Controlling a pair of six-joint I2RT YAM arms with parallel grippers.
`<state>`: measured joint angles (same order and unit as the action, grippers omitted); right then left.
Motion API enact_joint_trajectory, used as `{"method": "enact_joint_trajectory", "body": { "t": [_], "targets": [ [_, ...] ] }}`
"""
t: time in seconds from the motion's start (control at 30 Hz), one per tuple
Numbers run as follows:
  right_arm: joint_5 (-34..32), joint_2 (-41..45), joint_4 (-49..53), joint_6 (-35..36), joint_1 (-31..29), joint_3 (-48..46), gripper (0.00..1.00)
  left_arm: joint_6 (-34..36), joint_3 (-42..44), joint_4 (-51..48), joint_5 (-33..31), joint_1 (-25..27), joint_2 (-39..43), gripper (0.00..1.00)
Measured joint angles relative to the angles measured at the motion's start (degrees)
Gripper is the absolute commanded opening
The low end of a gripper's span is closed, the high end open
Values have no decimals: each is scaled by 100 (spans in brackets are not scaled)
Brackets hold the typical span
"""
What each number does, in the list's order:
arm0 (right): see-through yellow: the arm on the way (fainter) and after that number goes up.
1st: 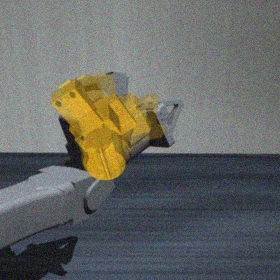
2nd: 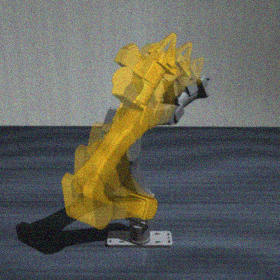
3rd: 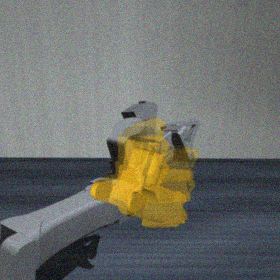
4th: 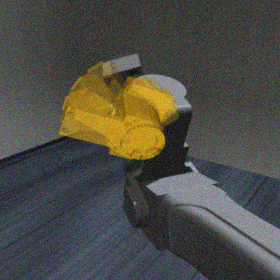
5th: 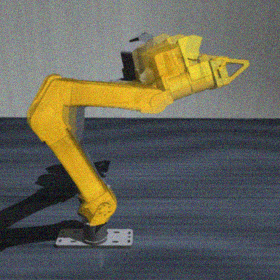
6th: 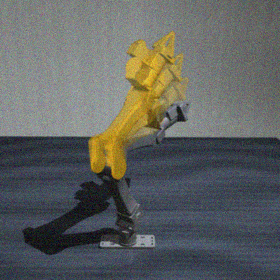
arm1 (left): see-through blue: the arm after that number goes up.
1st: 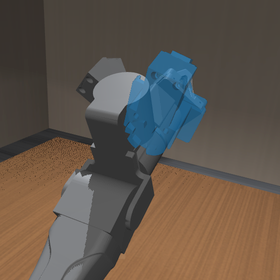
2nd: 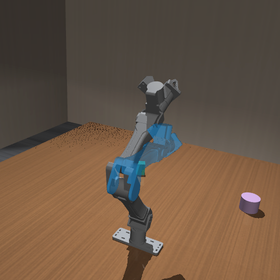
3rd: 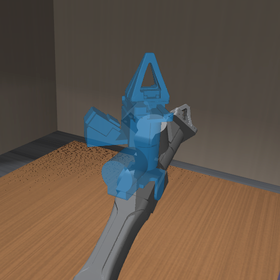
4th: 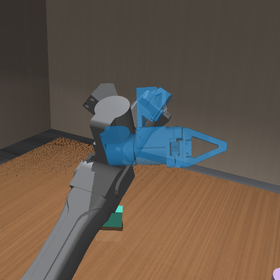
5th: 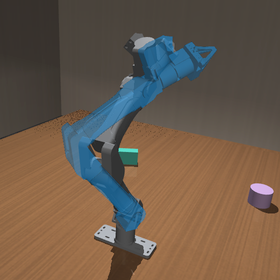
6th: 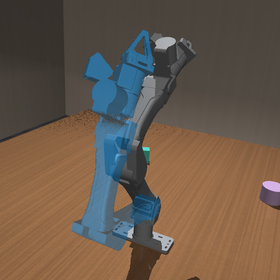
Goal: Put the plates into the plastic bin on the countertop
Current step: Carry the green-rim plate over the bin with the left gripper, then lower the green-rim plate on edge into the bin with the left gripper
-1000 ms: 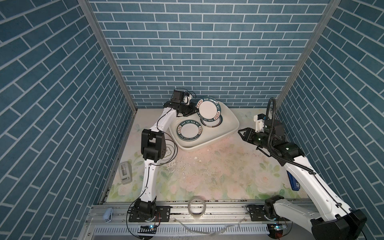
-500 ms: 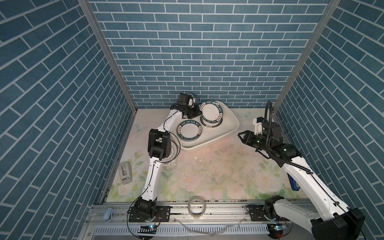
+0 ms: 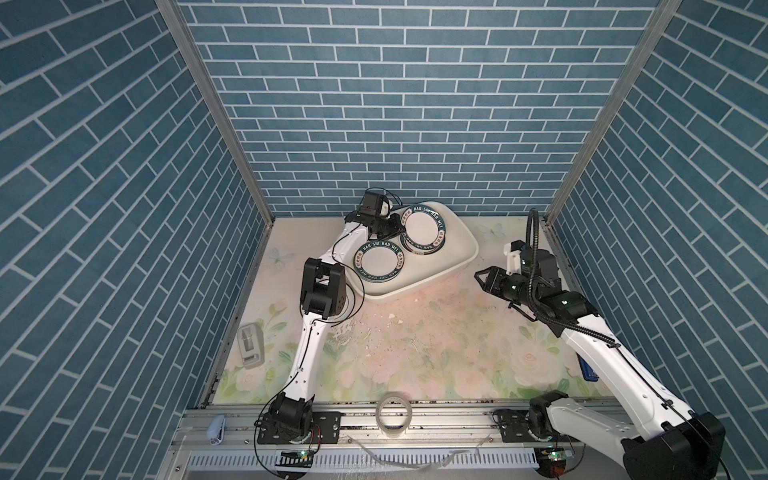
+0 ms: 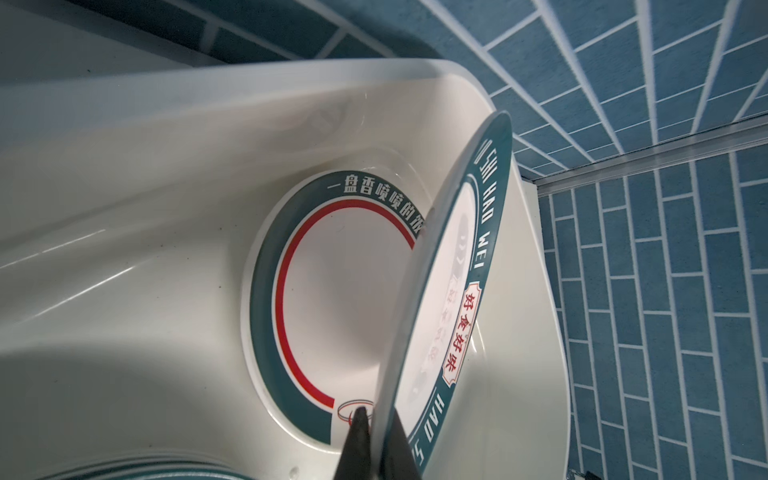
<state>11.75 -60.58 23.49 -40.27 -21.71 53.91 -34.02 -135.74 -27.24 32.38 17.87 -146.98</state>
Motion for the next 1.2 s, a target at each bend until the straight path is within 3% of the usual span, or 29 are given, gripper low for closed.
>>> {"method": "enact_joint_trajectory", "body": {
  "t": [0.73,1.2],
  "targets": [
    [4,4,-42,-146,9,-52,43,-63,0,72,-61,0,-136,0],
    [11,-116,-125,-149,37,-52,43,-127,-11,109,-63,0,-221,6]
  ]
}}
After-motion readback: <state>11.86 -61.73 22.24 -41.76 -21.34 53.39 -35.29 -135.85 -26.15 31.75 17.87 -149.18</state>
